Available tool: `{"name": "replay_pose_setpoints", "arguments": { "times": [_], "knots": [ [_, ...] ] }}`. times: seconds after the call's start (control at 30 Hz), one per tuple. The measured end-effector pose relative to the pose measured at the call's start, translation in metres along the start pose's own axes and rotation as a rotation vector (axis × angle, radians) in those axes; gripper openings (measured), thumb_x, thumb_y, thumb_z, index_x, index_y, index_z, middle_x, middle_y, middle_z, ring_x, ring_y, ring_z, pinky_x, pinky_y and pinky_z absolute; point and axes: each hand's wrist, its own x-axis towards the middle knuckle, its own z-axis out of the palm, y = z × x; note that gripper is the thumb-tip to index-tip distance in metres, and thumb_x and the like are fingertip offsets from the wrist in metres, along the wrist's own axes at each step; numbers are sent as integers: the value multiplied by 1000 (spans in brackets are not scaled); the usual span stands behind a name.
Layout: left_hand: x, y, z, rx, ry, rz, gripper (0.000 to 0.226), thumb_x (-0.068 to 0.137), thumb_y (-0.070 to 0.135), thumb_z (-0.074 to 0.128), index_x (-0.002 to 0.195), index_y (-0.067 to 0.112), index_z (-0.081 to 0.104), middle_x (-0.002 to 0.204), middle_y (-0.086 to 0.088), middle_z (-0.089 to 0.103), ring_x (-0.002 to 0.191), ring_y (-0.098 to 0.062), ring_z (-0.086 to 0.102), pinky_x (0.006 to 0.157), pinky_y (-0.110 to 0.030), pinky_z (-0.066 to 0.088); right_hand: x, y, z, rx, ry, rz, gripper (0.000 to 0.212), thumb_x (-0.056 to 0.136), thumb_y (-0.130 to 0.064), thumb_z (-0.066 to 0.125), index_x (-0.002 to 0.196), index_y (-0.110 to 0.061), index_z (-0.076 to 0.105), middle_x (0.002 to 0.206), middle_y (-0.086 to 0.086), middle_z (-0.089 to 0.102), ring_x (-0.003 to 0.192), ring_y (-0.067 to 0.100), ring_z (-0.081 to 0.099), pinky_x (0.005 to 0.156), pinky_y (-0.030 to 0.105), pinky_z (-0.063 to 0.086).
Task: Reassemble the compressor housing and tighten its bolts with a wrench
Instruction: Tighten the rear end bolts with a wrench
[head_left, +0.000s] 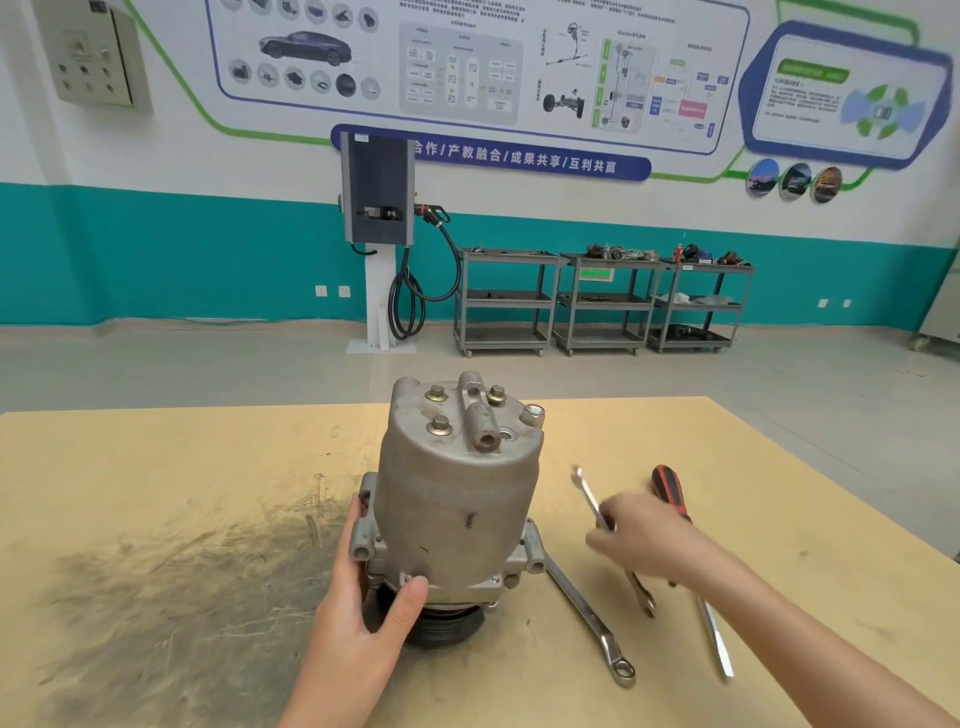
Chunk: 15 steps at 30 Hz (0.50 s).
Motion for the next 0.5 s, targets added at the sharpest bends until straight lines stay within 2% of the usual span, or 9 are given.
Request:
{"name": "replay_pose_setpoints", "arguments": {
  "times": [0.07, 0.17, 0.27, 0.33, 0.4, 0.5],
  "knots": [
    [0, 1, 0, -11, -6, -4, 89, 65, 64, 68, 134, 69, 12, 128, 53, 41, 124, 18, 43, 114, -32, 31, 0, -4, -23, 429, 57, -87, 16, 93, -22, 48, 83, -15, 57, 64, -1, 50, 53, 14, 42, 48, 25, 35],
    [0, 2, 0, -31, -16, -9, 92, 63, 67, 70, 135, 69, 14, 136, 44, 40, 130, 9, 44, 117, -39, 31, -2, -19, -59, 1141, 178, -243, 17, 98, -11, 41, 88, -8, 54, 61, 2, 47, 51, 12, 42, 45, 23, 36],
    [-2, 4, 0, -22, -22, 0, 95, 57, 71, 67, 136, 68, 13, 131, 50, 41, 128, 14, 44, 117, -37, 31, 1, -41, -84, 1652, 144, -322, 20, 100, -11, 36, 86, -10, 51, 59, 2, 45, 51, 12, 40, 44, 22, 35],
    [-2, 4, 0, -10, -18, 5, 96, 58, 71, 66, 138, 65, 12, 127, 56, 38, 123, 21, 43, 116, -36, 30, 6, -57, -89, 1743, 78, -346, 21, 101, -13, 36, 87, -12, 52, 61, 2, 46, 51, 12, 40, 44, 22, 34],
    [-2, 5, 0, 7, -15, 5, 96, 58, 72, 65, 137, 65, 11, 126, 58, 36, 121, 24, 41, 116, -37, 30, 11, -69, -85, 1716, 25, -349, 23, 102, -14, 35, 87, -13, 52, 62, 2, 46, 51, 12, 40, 46, 22, 32],
    [-1, 6, -1, -7, -19, -12, 104, 50, 82, 68, 136, 67, 11, 129, 54, 38, 129, 12, 42, 118, -42, 31, 17, -82, -80, 1679, -26, -338, 23, 102, -15, 34, 87, -14, 51, 60, 2, 47, 51, 12, 40, 46, 22, 31]
  ]
}}
